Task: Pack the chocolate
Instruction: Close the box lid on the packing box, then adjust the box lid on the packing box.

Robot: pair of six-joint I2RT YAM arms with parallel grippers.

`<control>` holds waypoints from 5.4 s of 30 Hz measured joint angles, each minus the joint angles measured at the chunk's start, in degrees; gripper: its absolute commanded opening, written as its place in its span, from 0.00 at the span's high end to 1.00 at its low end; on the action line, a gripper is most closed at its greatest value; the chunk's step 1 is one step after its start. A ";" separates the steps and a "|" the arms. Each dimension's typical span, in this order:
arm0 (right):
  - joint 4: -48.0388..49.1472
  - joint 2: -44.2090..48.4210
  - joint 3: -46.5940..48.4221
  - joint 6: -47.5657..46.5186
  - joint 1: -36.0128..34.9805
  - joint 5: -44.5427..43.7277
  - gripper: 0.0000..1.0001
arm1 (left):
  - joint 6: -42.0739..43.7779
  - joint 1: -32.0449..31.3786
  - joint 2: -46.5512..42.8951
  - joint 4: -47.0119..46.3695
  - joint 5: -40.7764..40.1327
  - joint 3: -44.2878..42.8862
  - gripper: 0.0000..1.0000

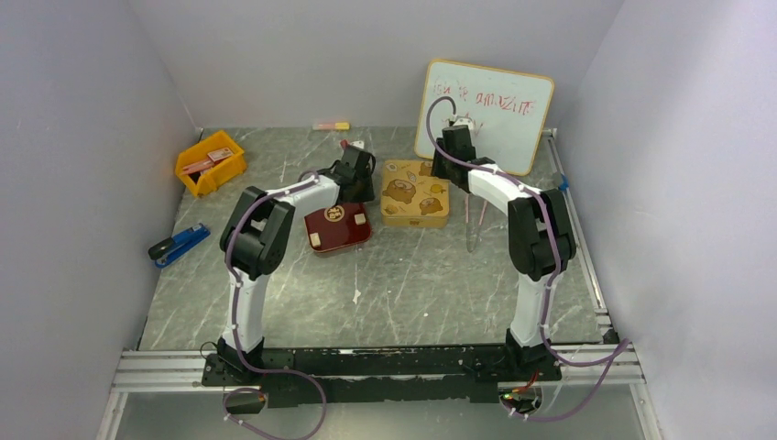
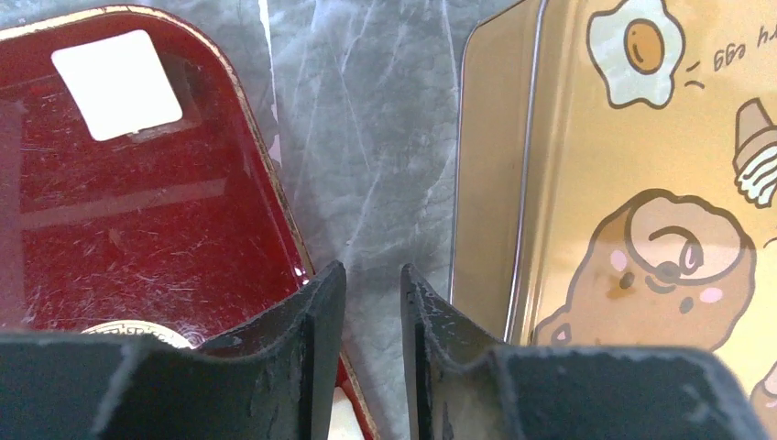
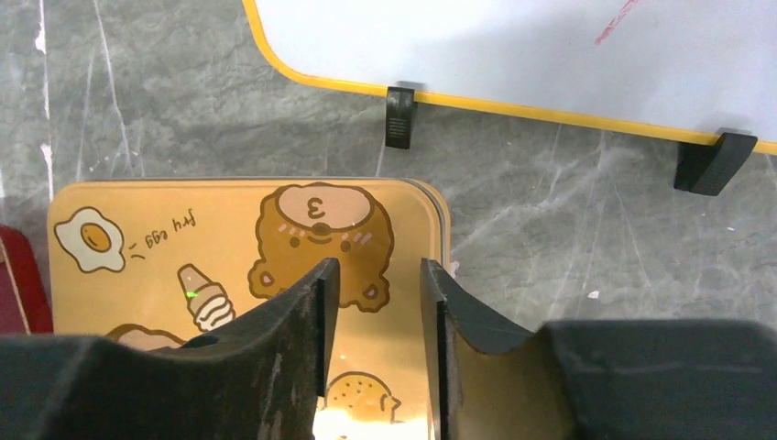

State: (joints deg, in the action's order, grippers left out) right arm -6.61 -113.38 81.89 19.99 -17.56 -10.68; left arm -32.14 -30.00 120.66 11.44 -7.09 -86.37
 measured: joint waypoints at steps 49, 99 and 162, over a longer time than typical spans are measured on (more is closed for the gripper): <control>-3.39 10.43 -11.26 1.22 3.30 9.49 0.46 | -4.55 3.13 -6.71 -10.40 16.37 10.01 0.56; 7.10 4.44 -12.24 2.91 6.10 15.52 0.45 | -0.90 1.01 3.04 -3.34 12.26 -6.14 0.57; 10.93 9.51 -19.61 4.52 4.76 15.91 0.60 | -6.56 2.25 -9.14 -8.76 11.69 12.59 0.60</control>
State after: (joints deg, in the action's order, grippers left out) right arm 4.32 -103.88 62.28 24.51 -12.80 5.23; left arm -38.70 -27.75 111.53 2.68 4.60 -73.78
